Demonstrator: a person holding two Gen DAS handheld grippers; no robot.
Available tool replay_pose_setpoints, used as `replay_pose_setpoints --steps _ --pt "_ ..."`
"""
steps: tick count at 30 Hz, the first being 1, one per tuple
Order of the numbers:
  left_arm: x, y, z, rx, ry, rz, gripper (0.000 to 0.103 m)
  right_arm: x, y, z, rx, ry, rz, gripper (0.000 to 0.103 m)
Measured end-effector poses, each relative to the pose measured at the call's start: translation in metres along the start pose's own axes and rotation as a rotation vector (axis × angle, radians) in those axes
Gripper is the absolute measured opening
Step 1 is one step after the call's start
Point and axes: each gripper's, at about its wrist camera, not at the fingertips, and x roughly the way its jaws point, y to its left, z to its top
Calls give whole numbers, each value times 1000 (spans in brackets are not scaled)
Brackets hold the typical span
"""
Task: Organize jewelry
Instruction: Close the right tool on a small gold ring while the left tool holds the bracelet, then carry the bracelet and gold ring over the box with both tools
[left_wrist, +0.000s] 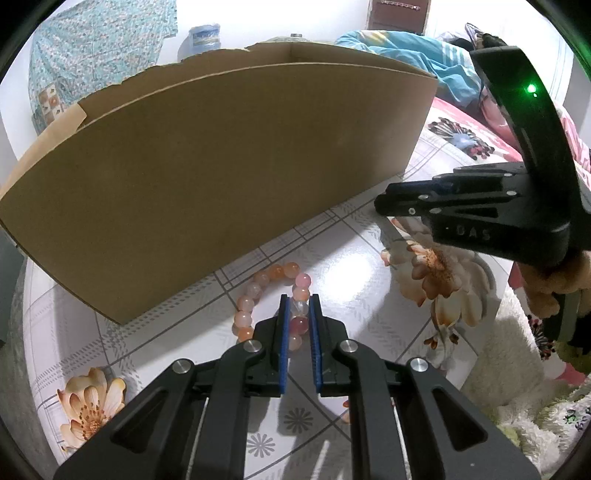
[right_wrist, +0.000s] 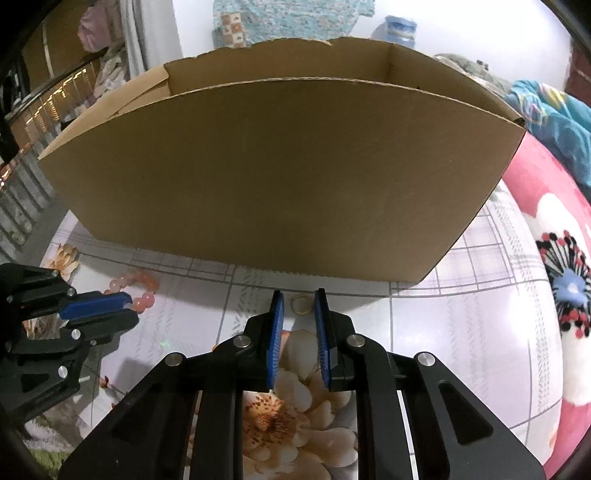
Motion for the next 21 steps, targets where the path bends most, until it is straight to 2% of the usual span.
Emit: replay_pose_setpoints --steps 9,21 --pt "0 0 0 -1 0 0 10 2 6 -4 60 -24 -59 10" --pt "-1 0 1 -2 -2 -2 10 -8 -3 -6 98 -44 -44 9"
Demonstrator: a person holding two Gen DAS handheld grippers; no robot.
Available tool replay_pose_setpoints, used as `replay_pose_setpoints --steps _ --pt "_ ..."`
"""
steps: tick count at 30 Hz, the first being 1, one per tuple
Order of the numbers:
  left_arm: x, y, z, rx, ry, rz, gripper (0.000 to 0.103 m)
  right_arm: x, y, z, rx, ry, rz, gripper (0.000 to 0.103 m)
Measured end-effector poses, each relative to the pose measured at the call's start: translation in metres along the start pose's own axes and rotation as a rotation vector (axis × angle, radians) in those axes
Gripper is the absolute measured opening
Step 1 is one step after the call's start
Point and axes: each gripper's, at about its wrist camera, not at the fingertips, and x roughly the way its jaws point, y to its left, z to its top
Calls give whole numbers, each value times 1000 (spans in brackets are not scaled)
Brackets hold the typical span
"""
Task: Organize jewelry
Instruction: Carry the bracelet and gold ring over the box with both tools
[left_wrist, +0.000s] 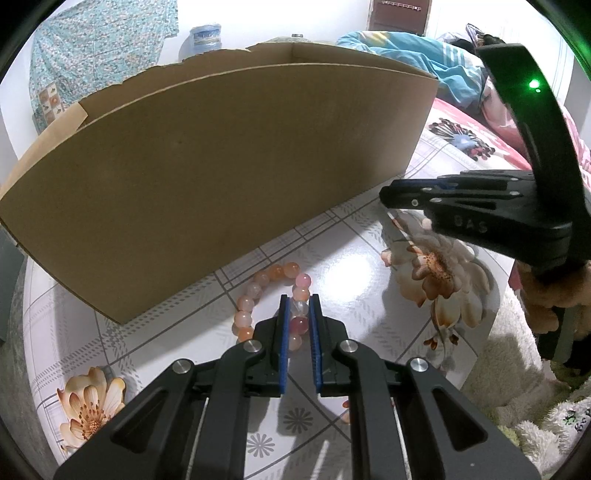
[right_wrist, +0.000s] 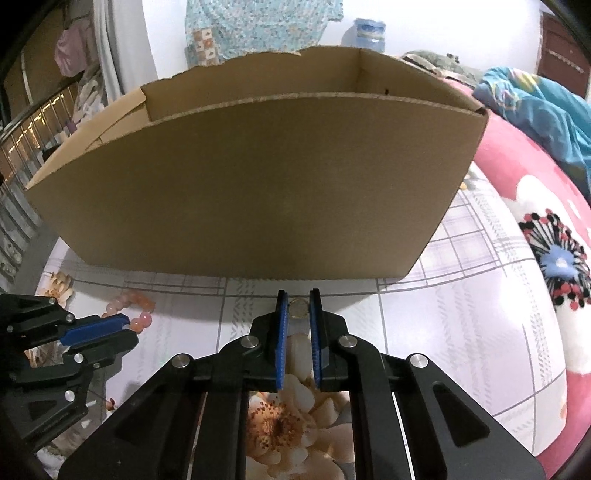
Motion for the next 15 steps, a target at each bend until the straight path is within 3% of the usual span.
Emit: replay_pose_setpoints --steps 10,15 --pt "-14 3 0 -21 -22 -38 9 -35 -5 -4 22 -64 11 9" --pt "-35 9 9 -70 -70 -110 9 -53 -4 3 36 -107 33 9"
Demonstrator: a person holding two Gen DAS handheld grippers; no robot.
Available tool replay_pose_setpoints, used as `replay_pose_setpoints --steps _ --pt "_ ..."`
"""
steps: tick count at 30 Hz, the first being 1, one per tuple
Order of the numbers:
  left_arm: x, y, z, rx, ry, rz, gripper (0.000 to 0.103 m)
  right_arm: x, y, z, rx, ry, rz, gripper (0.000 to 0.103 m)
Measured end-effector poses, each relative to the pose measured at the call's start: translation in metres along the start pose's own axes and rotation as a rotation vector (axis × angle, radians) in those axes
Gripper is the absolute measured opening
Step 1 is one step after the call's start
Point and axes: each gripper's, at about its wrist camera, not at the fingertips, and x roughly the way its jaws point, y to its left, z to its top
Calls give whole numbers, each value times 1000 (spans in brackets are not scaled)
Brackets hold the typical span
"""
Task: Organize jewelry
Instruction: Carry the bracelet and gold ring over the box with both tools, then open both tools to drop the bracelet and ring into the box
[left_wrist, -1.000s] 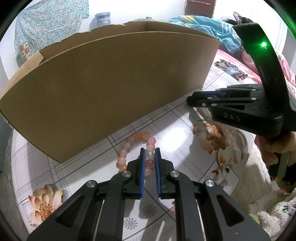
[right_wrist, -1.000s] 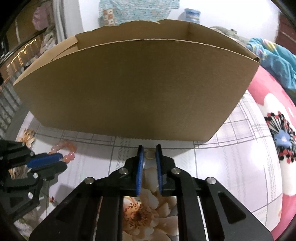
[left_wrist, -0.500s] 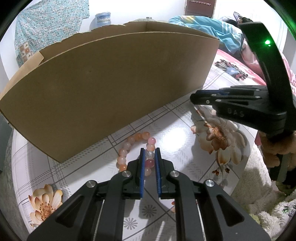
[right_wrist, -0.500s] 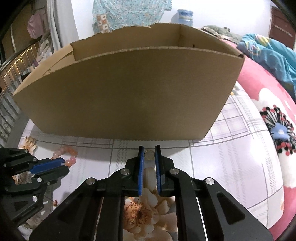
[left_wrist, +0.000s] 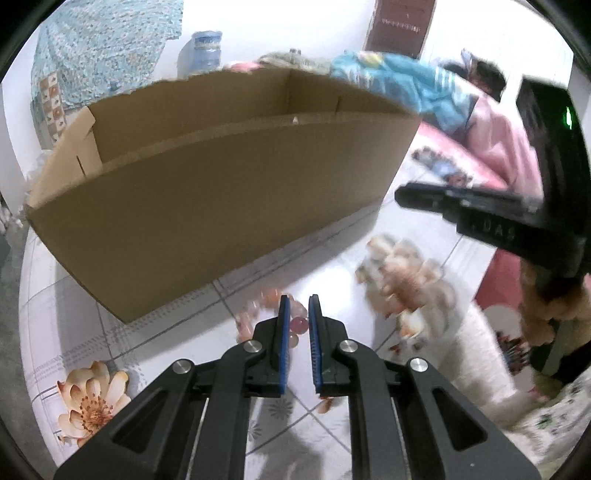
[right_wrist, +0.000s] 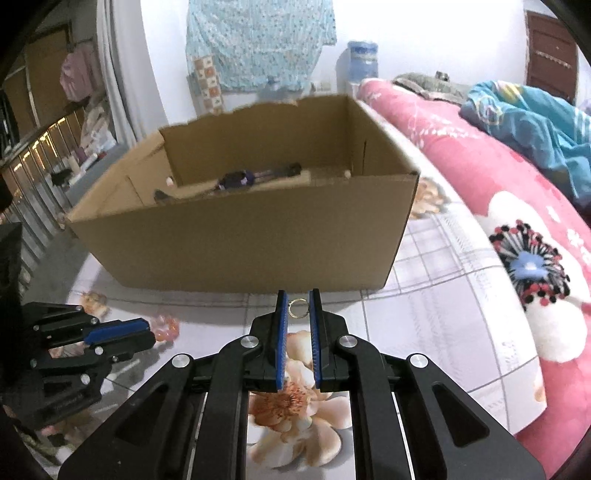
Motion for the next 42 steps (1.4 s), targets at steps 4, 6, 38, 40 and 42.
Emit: replay_pose_setpoints --steps 4,6,38,40,42 --pt "-24 8 18 -48 -65 -82 9 -21 -1 14 3 -57 24 9" --pt "-38 11 28 -64 -105 -134 9 -31 -3 25 2 -89 48 9" --pt "99 63 190 -285 300 -230 9 107 -15 161 -149 282 207 11" --pt "113 65 192 -292 352 -216 14 110 -12 163 -179 279 200 14" --pt "119 65 193 -300 373 -209 25 107 -12 165 -188 256 184 18"
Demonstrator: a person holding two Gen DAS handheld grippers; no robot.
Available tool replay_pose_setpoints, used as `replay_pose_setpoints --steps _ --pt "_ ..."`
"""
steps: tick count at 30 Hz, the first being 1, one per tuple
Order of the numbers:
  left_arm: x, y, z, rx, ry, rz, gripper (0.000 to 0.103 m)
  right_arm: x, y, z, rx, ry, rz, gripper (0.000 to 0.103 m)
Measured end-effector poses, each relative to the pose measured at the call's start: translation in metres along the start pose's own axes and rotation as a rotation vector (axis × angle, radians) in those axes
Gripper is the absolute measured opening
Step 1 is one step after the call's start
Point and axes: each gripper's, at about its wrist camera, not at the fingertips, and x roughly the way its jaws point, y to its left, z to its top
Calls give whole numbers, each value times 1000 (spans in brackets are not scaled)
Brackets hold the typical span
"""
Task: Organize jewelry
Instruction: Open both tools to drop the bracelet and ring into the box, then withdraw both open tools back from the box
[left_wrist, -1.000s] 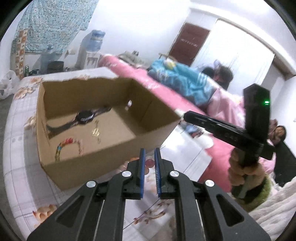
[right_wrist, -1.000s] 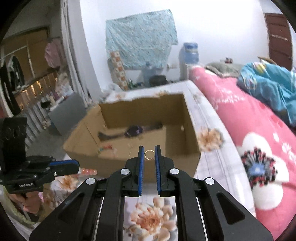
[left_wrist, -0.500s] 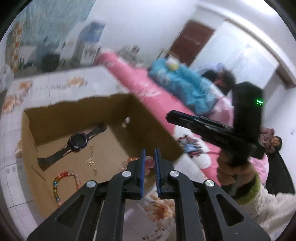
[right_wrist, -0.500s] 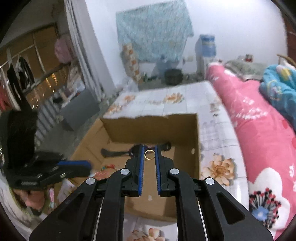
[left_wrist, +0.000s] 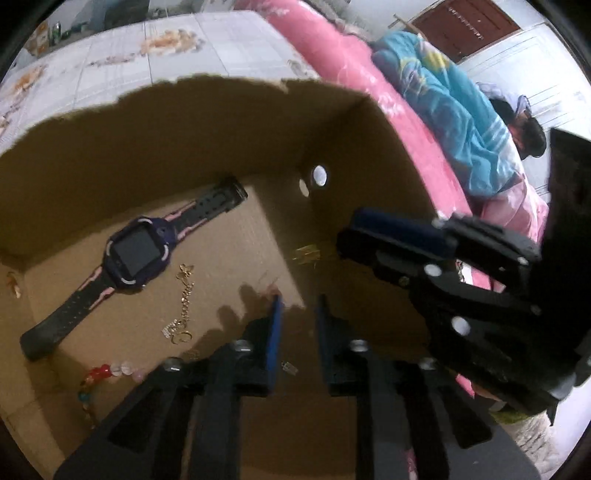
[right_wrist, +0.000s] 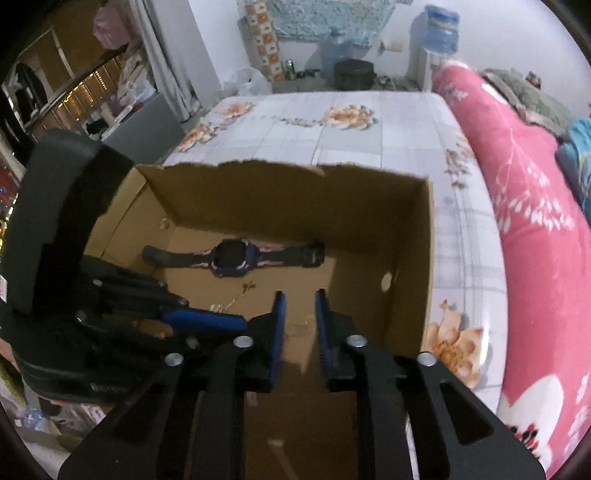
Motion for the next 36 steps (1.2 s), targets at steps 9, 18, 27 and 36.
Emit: replay_pose_setpoints --steps 9,18,27,36 --pt "-18 6 1 -19 -72 45 52 -31 -20 -3 76 -112 12 25" --pt "-105 2 -46 51 -319 102 76 -81 -60 -41 244 -231 -26 43" --pt "-144 65 -121 -158 -468 245 94 -46 -58 -77 321 -54 132 52" --pt "-96 52 -144 -191 -362 206 95 -44 -31 -92 276 -15 84 54"
